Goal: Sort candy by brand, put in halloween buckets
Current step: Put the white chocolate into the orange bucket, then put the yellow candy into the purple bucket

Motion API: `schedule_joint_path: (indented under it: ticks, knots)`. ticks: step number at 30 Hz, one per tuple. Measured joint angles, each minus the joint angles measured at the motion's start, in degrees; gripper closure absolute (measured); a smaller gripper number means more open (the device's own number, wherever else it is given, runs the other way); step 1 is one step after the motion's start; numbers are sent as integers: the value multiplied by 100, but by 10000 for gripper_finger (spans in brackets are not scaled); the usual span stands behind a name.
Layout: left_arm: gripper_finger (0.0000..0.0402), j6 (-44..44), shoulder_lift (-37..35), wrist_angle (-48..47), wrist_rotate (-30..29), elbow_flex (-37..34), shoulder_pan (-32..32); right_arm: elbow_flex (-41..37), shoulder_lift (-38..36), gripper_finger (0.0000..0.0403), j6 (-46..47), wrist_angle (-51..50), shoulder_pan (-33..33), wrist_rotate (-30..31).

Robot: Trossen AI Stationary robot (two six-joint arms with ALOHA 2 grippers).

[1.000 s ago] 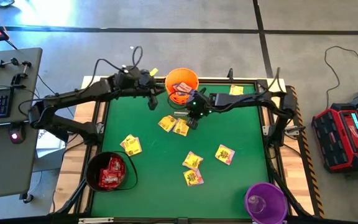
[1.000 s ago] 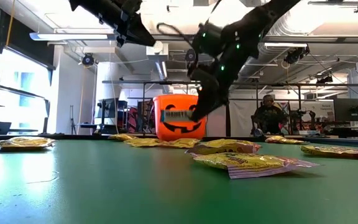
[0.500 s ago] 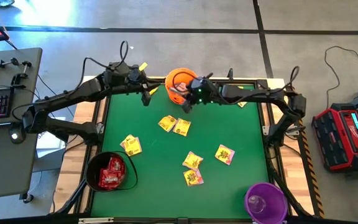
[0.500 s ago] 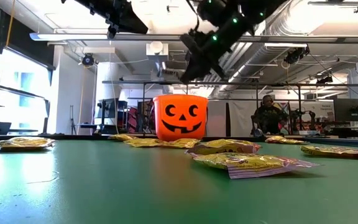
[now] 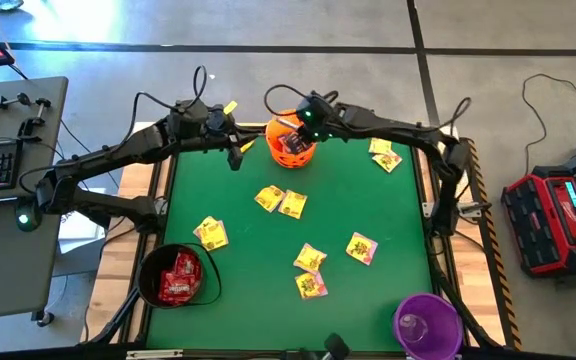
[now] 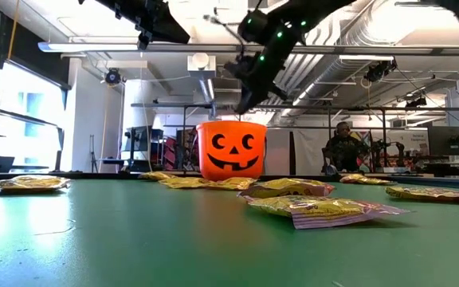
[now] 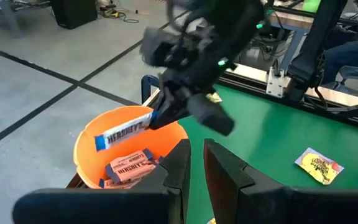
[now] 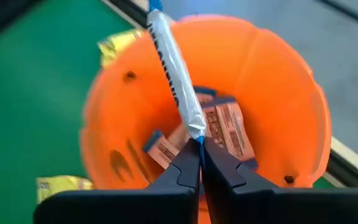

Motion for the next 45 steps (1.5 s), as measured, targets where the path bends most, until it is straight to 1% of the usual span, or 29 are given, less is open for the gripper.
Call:
schedule_joint_path:
  ticks: [6, 13, 18, 21, 24, 27, 29, 31, 33, 36, 38, 41, 45]
  knots:
    - [367, -44, 0, 3, 4, 0, 0, 731, 691, 403, 37, -870, -190, -181]
    - [367, 11, 0, -1, 4, 0, 0, 1277, 1228, 403, 103, -1060, -348, -552]
    - [367, 63, 0, -3, 4, 0, 0, 1442, 1472, 403, 167, -1100, -402, -893]
    - [367, 66, 0, -5, 4, 0, 0, 1446, 1557, 402, 137, -1117, -396, -960]
    - [367, 66, 0, -5, 4, 0, 0, 1446, 1563, 395, 111, -1109, -395, -952]
    - [367, 65, 0, -7, 2, 0, 1, 1478, 1559, 376, -44, -1130, -396, -954]
    - [367, 63, 0, -8, 2, 0, 0, 1638, 1555, 361, -204, -1278, -399, -1056]
    - [367, 63, 0, -8, 2, 0, 0, 1921, 1538, 356, -314, -1534, -395, -1125]
    - [367, 61, 0, -13, 4, 0, 0, 2248, 1523, 364, -498, -1869, -348, -1069]
    - [367, 46, 0, -82, 2, 0, 0, 2722, 1514, 394, -753, -2334, -207, -800]
    - [367, 7, 0, -206, 2, 0, 0, 2901, 1418, 396, -838, -2493, -86, -664]
    - [367, -43, 0, -415, -10, 0, 2, 2898, 1111, 400, -756, -2525, 58, -634]
    - [367, 0, -26, -578, -19, 0, 4, 2578, 690, 402, -532, -2522, 318, -425]
